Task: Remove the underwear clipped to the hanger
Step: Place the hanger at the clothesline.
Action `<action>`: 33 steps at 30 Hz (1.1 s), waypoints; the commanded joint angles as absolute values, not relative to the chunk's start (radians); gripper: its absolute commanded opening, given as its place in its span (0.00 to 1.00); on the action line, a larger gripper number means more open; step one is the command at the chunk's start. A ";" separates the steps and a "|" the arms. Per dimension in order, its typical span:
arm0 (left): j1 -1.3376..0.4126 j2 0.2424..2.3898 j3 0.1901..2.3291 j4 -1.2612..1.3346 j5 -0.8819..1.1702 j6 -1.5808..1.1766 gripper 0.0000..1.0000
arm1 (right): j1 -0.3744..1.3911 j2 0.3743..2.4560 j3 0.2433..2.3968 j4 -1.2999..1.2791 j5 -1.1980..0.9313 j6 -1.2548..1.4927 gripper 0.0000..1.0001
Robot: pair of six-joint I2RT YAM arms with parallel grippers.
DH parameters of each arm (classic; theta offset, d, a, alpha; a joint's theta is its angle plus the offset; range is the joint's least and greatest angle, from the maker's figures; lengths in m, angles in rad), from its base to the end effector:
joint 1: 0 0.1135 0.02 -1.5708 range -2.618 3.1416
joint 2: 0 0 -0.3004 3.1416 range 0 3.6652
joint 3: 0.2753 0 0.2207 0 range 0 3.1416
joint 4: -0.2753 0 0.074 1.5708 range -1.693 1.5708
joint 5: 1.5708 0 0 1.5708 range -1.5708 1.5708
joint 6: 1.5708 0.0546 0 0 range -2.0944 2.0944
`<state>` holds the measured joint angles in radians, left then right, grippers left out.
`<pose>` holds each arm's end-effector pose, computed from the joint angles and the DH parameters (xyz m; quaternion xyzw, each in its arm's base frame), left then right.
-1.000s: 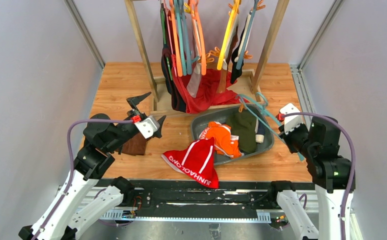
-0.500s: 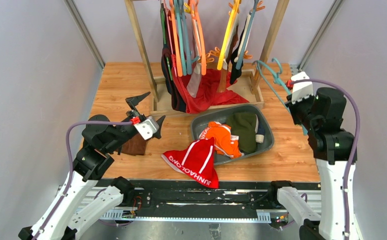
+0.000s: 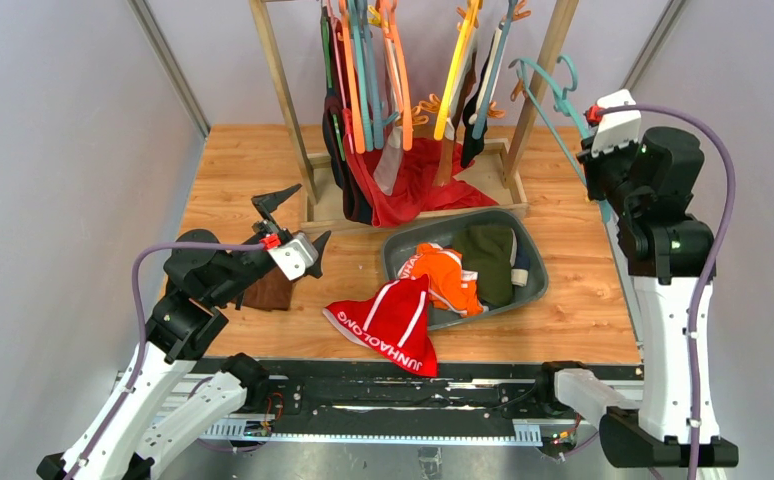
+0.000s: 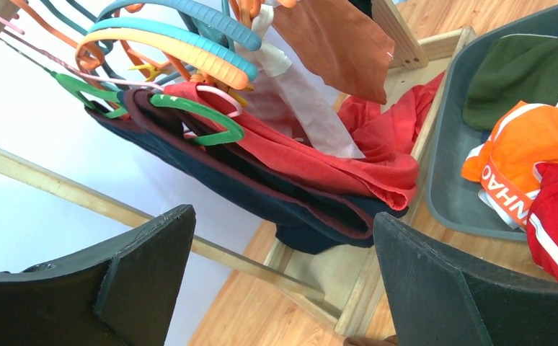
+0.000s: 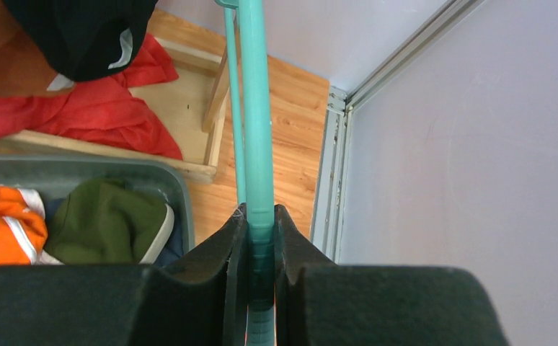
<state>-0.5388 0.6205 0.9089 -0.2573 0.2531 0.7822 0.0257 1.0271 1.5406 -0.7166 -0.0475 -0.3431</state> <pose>0.0693 -0.0574 0.4100 0.4952 0.4896 -0.0007 0.7177 0.1459 0.0063 0.5012 -0.1568 0.7590 -0.0816 0.6266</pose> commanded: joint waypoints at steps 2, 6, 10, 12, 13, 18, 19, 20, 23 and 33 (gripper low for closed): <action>-0.534 0.611 0.908 -0.244 0.264 0.790 0.98 | 0.014 1.090 1.632 -0.616 -0.036 -0.282 0.01; -0.534 0.609 0.906 -0.245 0.261 0.792 0.98 | 0.022 1.141 1.680 -0.599 -0.030 -0.255 0.01; -0.534 0.610 0.904 -0.245 0.264 0.795 0.98 | 0.040 1.182 1.718 -0.579 0.008 -0.237 0.01; -0.534 0.611 0.904 -0.245 0.264 0.795 0.98 | 0.054 1.192 1.729 -0.562 0.043 -0.232 0.01; -0.534 0.611 0.904 -0.245 0.264 0.795 0.98 | 0.059 1.195 1.735 -0.553 0.055 -0.230 0.01; -0.534 0.610 0.904 -0.246 0.267 0.795 0.98 | 0.094 1.226 1.762 -0.518 0.098 -0.222 0.01; -0.534 0.610 0.904 -0.247 0.269 0.795 0.98 | 0.101 1.236 1.773 -0.517 0.102 -0.221 0.01; -0.534 0.611 0.904 -0.247 0.270 0.795 0.98 | 0.106 1.248 1.784 -0.516 0.103 -0.218 0.01; -0.534 0.610 0.904 -0.248 0.271 0.796 0.98 | 0.120 1.286 1.822 -0.515 0.113 -0.211 0.00; -0.534 0.612 0.901 -0.256 0.282 0.805 0.98 | 0.218 1.384 1.877 -0.416 0.250 -0.279 0.01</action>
